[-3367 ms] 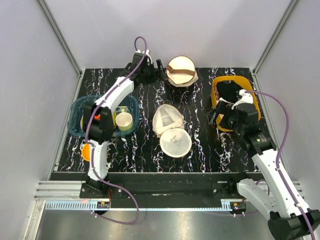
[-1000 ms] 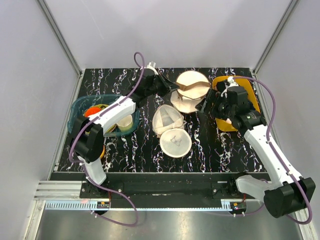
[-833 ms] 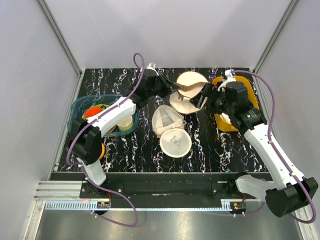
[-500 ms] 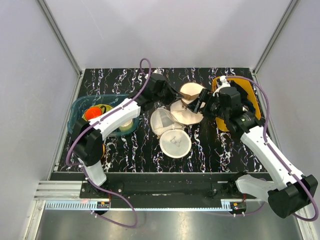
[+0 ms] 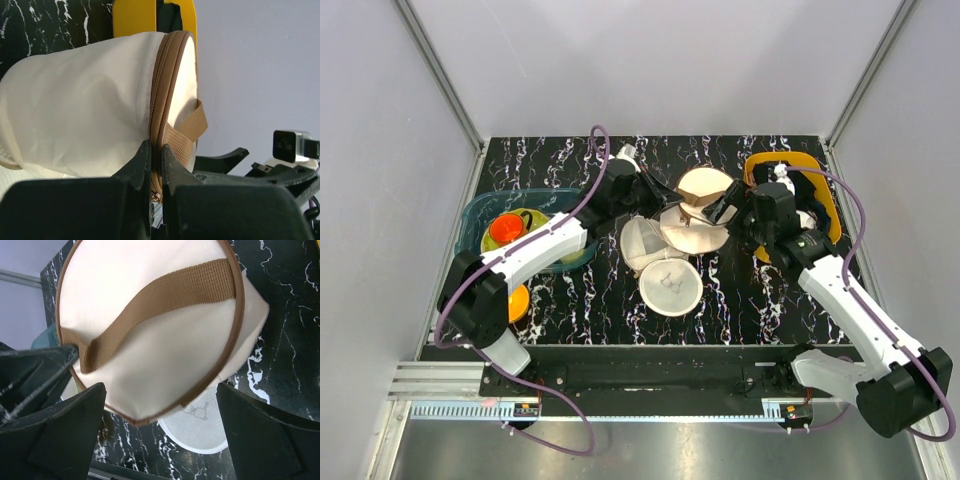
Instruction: Unzip the laundry bag and remove the bra
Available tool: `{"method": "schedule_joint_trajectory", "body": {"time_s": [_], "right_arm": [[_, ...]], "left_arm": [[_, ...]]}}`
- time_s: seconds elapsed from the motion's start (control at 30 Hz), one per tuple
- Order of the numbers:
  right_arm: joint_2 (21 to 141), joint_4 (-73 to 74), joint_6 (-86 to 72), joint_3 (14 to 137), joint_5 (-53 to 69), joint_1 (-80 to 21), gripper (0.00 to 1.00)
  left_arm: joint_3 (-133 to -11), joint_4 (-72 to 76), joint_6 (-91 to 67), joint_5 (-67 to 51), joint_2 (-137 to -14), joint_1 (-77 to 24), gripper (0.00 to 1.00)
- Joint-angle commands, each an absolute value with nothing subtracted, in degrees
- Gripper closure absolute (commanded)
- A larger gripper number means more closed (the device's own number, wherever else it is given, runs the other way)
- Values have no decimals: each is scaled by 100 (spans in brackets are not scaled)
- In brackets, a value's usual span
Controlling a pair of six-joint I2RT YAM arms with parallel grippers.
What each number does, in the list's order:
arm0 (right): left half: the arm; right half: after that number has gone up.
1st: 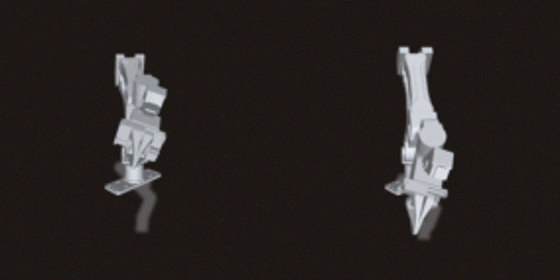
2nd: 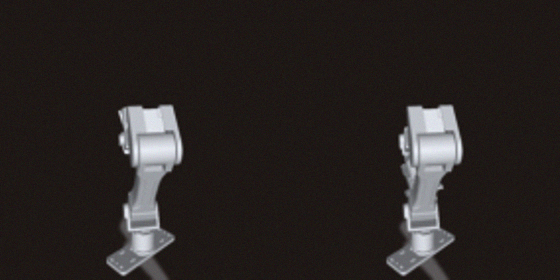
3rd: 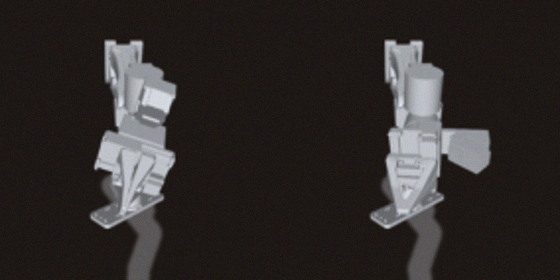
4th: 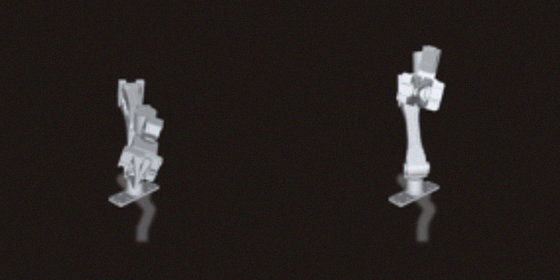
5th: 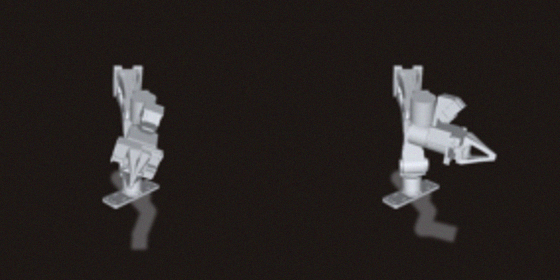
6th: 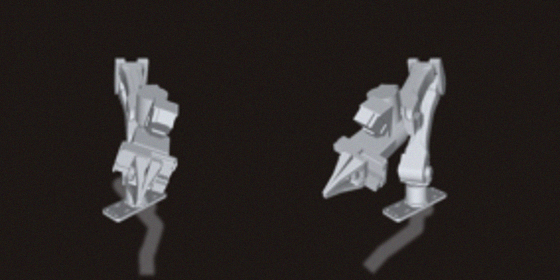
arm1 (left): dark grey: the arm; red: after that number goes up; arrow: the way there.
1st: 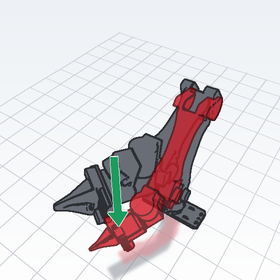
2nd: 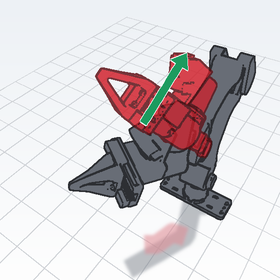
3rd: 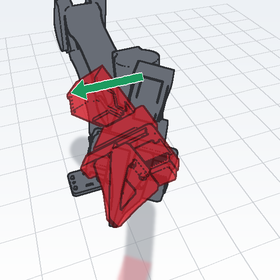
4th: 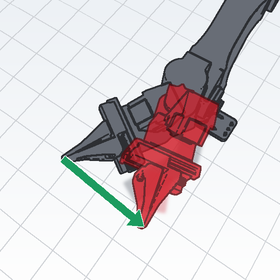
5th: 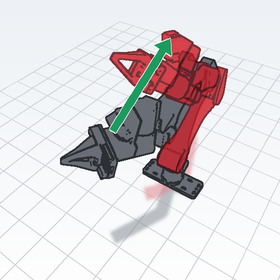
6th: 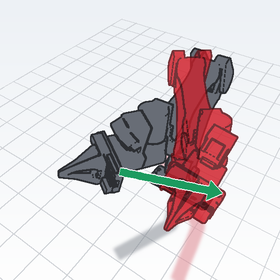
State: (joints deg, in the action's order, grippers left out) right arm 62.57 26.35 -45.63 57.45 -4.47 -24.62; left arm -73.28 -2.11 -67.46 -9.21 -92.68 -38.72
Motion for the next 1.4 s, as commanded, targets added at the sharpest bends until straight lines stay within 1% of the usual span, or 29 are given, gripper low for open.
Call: {"method": "schedule_joint_trajectory", "body": {"time_s": [0.0,0.1,0.17,0.2,0.23,0.27,0.3,0.33,0.4,0.43,0.5,0.53,0.57,0.6,0.63,0.67,0.7,0.73,0.8,0.9,1.07,1.2,1.27,1.3,1.33,1.37], "right_arm": [[6433,2321,-5281,5801,-791,-2487,0],[6521,1928,-5659,5583,-1018,-2487,1],[6443,1531,-5678,5415,-1002,-2487,18],[6399,1190,-5617,5275,-1002,-2479,32],[6338,1082,-5616,5221,-1011,-2479,55],[6224,1003,-5581,5177,-1124,-2487,86],[6179,967,-5538,5151,-1203,-2487,98],[6161,1019,-5380,5185,-1291,-2487,100],[6222,1273,-4978,5395,-1362,-2487,100],[6344,1318,-4748,5483,-1275,-2487,100],[6547,1563,-4117,5833,-767,-2487,100],[6722,1651,-3965,5940,-591,-2479,100],[6811,1678,-3799,6011,-110,-2461,100],[6881,1696,-3571,6125,112,-2452,100],[7030,1696,-3464,6187,375,-2322,100],[7118,1705,-3350,6327,987,-2233,100],[7189,1740,-3175,6415,1202,-2145,100],[7337,1766,-3060,6494,1422,-2031,100],[7461,1924,-2753,6775,1775,-2004,100],[7602,2030,-2506,7031,2056,-1986,100],[7761,2161,-2540,7294,2163,-1907,100],[7936,2443,-3135,7444,2188,-1645,100],[8068,2548,-3487,7479,2434,-1504,100],[8103,2558,-3837,7471,2504,-1451,100],[8182,2584,-3954,7471,2601,-1346,100],[8226,2697,-4051,7514,2723,-1319,100]], "left_arm": [[-7155,826,-6706,-1345,-8992,-3876,100],[-6874,1124,-6724,-1371,-8825,-3876,100],[-6917,1205,-6584,-1651,-8815,-3876,100],[-7074,1065,-6513,-1731,-8842,-3876,100],[-7119,829,-6452,-1827,-8850,-3876,100],[-7110,765,-6399,-1872,-8824,-3876,100],[-7076,739,-6390,-1881,-8798,-3859,100],[-6997,712,-6381,-1907,-8754,-3841,100],[-7013,642,-6320,-2047,-8763,-3771,100],[-7170,511,-6267,-2422,-8806,-3744,100],[-7417,169,-6021,-2714,-8912,-3709,100],[-7627,-251,-5890,-2925,-8956,-3700,96],[-7672,-420,-5671,-2996,-8947,-3700,73],[-7655,-578,-5591,-3101,-8912,-3683,62],[-7594,-589,-5538,-3120,-8843,-3674,44],[-7428,-580,-5485,-3138,-8685,-3656,35],[-7331,-537,-5458,-3216,-8614,-3604,19],[-7252,-562,-5432,-3234,-8544,-3569,14],[-7093,-641,-5362,-3304,-8368,-3446,9],[-6979,-773,-5221,-3270,-8280,-3323,8],[-6908,-774,-5238,-3287,-8323,-3226,12],[-6987,-781,-4801,-3174,-8262,-3313,12],[-7223,-1262,-3836,-2623,-8009,-3601,12],[-7338,-1857,-3475,-1827,-7920,-3734,12],[-7556,-2107,-2889,-1471,-7849,-3866,12],[-7619,-2309,-2665,-1224,-7770,-4015,14]]}}
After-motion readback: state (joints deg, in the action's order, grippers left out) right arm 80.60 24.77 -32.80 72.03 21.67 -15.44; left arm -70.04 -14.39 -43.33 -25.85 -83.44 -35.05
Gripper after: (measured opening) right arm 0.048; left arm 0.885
